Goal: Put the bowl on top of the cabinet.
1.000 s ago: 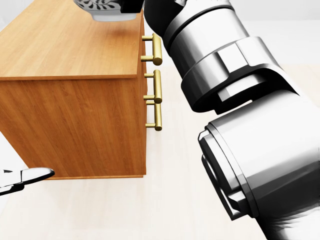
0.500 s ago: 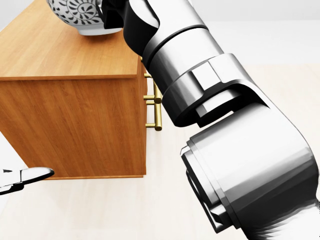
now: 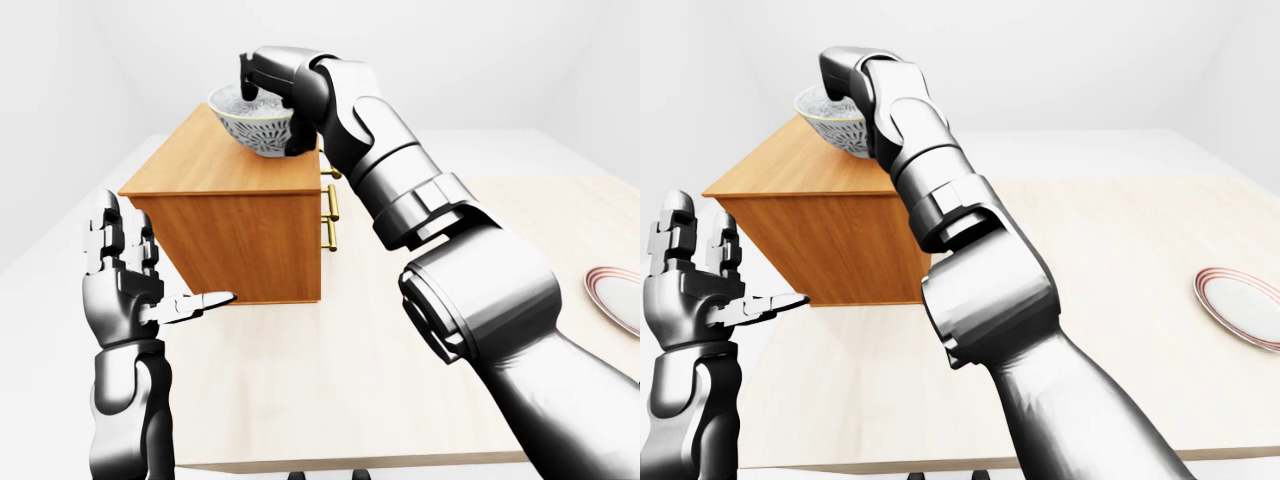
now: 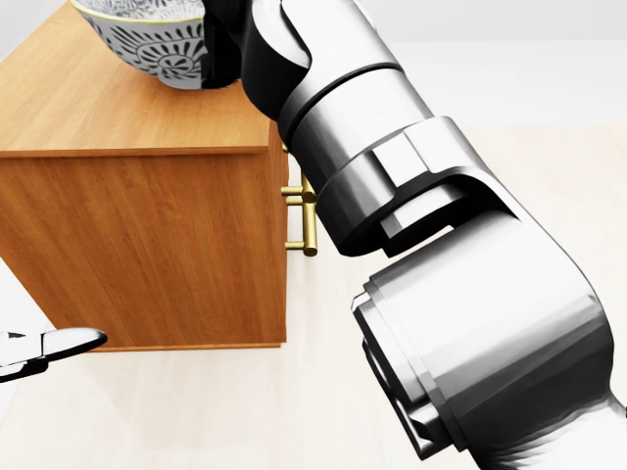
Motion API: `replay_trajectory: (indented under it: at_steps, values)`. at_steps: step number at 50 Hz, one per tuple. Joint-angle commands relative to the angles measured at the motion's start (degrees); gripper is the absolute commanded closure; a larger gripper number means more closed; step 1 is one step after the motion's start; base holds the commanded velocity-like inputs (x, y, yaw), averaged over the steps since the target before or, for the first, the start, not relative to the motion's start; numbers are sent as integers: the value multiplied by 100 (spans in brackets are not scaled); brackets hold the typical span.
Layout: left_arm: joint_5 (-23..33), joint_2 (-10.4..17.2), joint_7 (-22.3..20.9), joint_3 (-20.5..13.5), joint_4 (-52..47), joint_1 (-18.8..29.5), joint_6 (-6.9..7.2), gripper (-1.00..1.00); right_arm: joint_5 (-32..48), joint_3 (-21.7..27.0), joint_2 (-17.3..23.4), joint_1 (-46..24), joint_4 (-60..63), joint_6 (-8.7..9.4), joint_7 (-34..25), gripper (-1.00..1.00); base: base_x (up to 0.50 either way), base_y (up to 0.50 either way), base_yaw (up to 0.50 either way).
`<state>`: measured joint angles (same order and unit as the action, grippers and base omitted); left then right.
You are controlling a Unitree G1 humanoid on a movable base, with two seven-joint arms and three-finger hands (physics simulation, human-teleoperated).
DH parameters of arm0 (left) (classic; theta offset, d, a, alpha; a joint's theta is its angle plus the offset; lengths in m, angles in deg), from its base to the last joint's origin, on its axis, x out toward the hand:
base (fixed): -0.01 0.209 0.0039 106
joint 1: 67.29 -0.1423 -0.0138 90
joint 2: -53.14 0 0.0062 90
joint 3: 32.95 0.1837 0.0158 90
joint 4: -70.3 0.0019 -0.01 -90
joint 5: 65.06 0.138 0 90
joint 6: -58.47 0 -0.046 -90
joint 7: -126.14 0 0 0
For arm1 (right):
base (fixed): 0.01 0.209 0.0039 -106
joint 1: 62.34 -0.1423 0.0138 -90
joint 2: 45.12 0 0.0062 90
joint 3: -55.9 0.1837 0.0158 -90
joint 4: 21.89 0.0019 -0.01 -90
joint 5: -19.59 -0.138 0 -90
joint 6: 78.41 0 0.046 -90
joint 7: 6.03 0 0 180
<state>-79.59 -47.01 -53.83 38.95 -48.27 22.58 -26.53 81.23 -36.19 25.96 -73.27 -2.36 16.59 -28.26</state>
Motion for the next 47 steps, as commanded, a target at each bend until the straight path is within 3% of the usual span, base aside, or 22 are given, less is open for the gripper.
replay_trajectory:
  at_steps: [1, 7, 16, 32, 47]
  values:
    - [56, -63, 1, 135, 542, 49, 0, -100, -111, -100, -90, 5, -511, 0, 19, -100, 0, 0, 0]
    - [59, -62, 6, 145, 543, 56, 0, -100, -239, -36, -112, -387, -469, 0, 22, -100, 0, 0, 0]
    - [45, -62, 12, 142, 482, 49, 0, -100, -785, 181, -300, -1907, -243, 0, 301, -100, 0, 0, 0]
    - [54, -84, -1, 156, 419, 0, 0, -100, -2018, 268, -557, -1907, 423, 0, 287, -100, 0, 0, 0]
    - [83, -103, -17, 174, 418, -17, 0, -100, -2301, 47, -606, -1907, 546, 0, 363, -100, 0, 0, 0]
